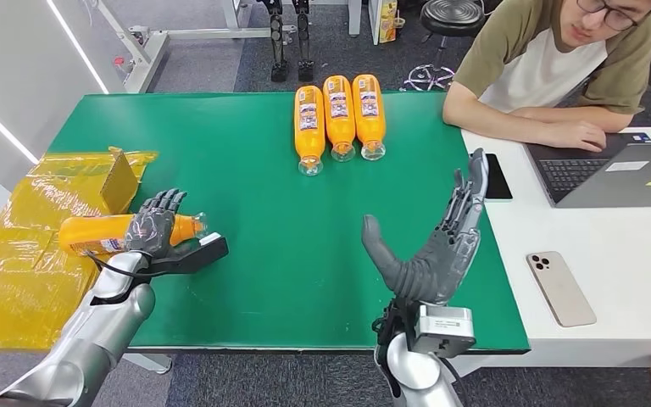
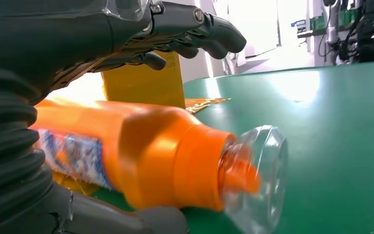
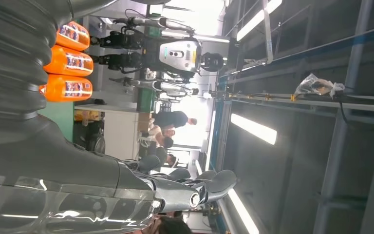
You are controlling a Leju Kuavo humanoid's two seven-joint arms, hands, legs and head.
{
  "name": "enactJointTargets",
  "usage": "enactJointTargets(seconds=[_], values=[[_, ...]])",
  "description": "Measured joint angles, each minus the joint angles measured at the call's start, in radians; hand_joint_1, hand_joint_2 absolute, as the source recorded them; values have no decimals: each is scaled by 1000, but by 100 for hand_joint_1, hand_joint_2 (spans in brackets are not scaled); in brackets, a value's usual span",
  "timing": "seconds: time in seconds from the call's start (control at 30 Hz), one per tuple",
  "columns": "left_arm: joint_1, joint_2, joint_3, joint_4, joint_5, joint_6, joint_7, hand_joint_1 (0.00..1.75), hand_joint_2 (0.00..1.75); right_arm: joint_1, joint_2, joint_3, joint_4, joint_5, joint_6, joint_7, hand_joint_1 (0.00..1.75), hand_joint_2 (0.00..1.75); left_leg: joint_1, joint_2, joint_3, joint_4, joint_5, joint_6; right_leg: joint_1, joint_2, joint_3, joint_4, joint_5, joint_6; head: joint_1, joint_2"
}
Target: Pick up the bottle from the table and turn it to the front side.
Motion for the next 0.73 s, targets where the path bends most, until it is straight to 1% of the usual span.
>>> enactJointTargets(seconds=[0.17, 0.3, 0.37, 0.47, 0.53, 0.63, 0.7, 0.73], values=[[7, -11, 58, -1, 79, 48, -121, 22, 175, -3, 1, 0, 7, 9, 0, 0, 0, 175, 0, 0, 0, 0, 0, 0, 0, 0, 0, 0, 0, 0, 0, 0], [18, -22, 122, -16, 190, 76, -254, 20, 175, -2, 1, -3, 7, 12, 0, 0, 0, 175, 0, 0, 0, 0, 0, 0, 0, 0, 0, 0, 0, 0, 0, 0], [28, -28, 167, -33, 278, 86, -341, 17, 175, 0, 1, -7, 6, 14, 0, 0, 0, 175, 0, 0, 0, 0, 0, 0, 0, 0, 0, 0, 0, 0, 0, 0], [47, -41, 252, -75, 450, 85, -485, 6, 175, 5, 1, -13, 2, 15, 0, 0, 0, 175, 0, 1, 0, 0, 0, 0, 0, 1, -1, 0, 0, 0, 0, 0], [70, -49, 304, -137, 590, 70, -553, 1, 175, 14, -2, -16, -1, 13, 0, 0, 0, 175, 0, 1, 0, 0, 0, 0, 0, 1, -1, 0, 0, 0, 0, 0], [120, -56, 344, -278, 788, 45, -581, 0, 175, 33, -7, -19, -2, 10, 0, 0, 0, 175, 0, 1, 0, 0, 0, 0, 0, 1, -1, 0, 0, 0, 0, 0], [162, -57, 352, -384, 909, 49, -584, 0, 175, 51, -13, -20, -5, 9, 0, 0, 0, 175, 0, 1, 0, 0, 0, 0, 0, 1, -1, 0, 0, 0, 0, 0], [173, -57, 352, -412, 940, 52, -585, 0, 175, 56, -14, -20, -5, 8, 0, 0, 0, 175, 0, 1, 0, 0, 0, 0, 0, 1, -1, 0, 0, 0, 0, 0]])
